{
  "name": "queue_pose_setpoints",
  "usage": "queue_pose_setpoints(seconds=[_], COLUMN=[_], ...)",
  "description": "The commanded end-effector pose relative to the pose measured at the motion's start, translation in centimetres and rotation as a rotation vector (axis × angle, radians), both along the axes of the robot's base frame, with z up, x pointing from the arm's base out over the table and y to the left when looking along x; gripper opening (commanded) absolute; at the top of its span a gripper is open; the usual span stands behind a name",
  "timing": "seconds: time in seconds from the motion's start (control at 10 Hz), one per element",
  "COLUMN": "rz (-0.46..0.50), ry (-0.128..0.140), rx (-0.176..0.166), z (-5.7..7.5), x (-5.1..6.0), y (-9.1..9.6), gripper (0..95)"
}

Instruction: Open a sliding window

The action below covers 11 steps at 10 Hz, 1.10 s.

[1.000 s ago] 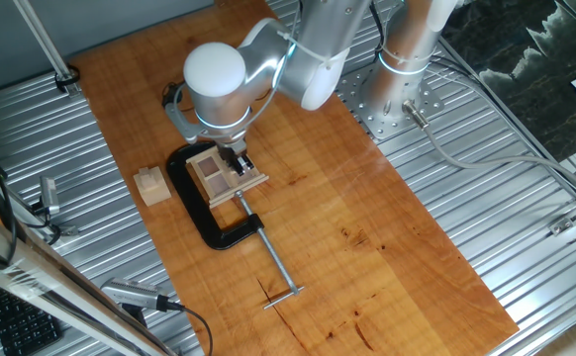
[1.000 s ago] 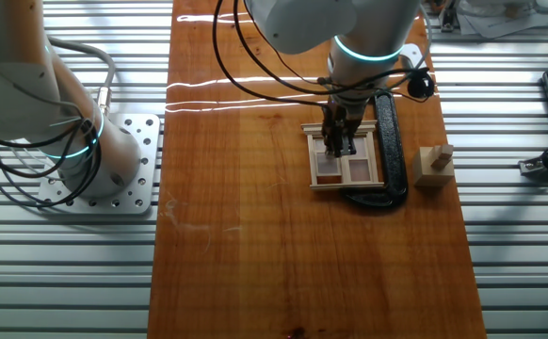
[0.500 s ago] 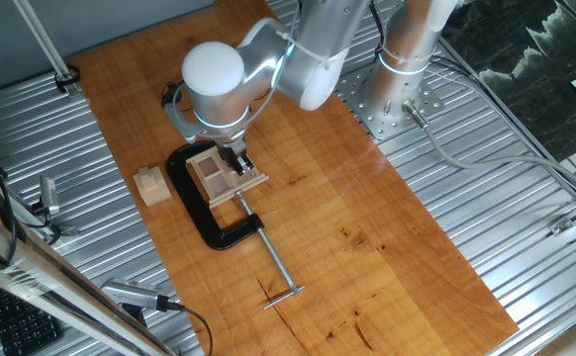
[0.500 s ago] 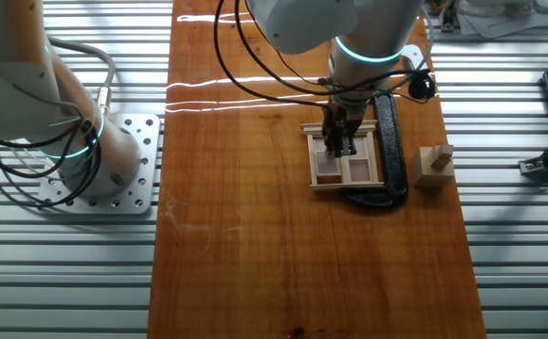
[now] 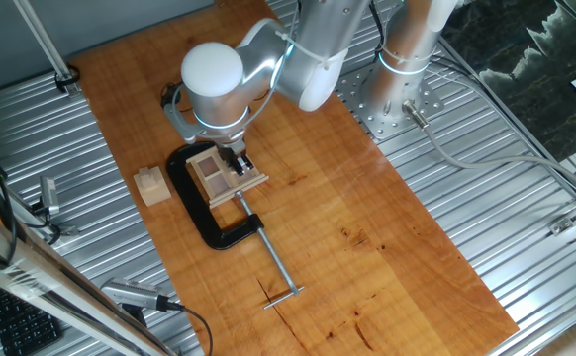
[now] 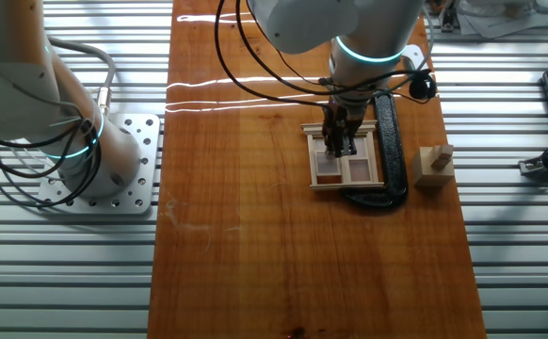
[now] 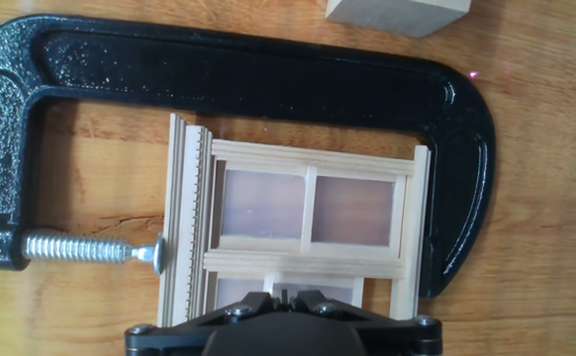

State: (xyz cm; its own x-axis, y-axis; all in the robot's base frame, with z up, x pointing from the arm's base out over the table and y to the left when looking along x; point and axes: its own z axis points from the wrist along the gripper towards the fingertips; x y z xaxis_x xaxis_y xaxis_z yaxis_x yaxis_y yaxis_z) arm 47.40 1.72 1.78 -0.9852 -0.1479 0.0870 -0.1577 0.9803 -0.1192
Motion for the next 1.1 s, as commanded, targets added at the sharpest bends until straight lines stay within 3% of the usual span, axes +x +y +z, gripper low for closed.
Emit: queue_pose_setpoints(seconds=[0.1,1.1], rz=[0.006,0.002], ry=[0.004,0.000], rx=[-0.001,0.010], z=[0.08,0.08], x=[-0.01,-0.01], y=[-0.02,-0.02], gripper=[0.0,0.0])
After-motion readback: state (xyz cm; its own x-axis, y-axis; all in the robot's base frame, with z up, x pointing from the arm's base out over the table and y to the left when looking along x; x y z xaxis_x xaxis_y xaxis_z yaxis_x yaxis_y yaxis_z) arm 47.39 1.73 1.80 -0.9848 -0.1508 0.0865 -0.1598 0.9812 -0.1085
